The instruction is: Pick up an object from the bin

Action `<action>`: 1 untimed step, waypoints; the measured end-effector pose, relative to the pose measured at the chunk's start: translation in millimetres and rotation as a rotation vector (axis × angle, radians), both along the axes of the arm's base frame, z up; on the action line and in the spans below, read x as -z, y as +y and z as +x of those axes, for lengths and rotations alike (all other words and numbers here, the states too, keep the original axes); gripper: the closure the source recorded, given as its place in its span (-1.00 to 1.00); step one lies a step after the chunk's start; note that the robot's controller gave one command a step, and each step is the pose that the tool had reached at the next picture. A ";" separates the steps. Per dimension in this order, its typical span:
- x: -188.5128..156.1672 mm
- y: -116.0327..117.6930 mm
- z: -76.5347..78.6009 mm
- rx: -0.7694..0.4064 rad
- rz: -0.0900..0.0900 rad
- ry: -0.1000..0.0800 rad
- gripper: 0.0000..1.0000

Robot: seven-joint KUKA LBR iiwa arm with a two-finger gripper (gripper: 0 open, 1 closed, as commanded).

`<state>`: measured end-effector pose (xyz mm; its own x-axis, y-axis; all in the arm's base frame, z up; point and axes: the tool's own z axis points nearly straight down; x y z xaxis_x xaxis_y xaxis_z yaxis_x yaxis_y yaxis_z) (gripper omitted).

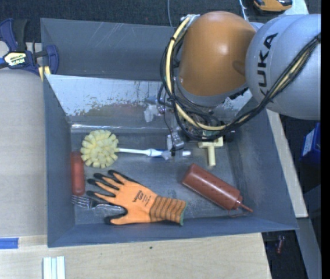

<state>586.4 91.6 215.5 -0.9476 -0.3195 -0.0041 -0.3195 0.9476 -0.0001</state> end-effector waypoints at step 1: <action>20.5 27.0 -7.0 0.197 0.001 0.002 -1.00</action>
Offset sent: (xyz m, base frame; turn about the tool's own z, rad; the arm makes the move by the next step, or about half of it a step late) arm -0.0170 -0.0021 -0.0672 0.0503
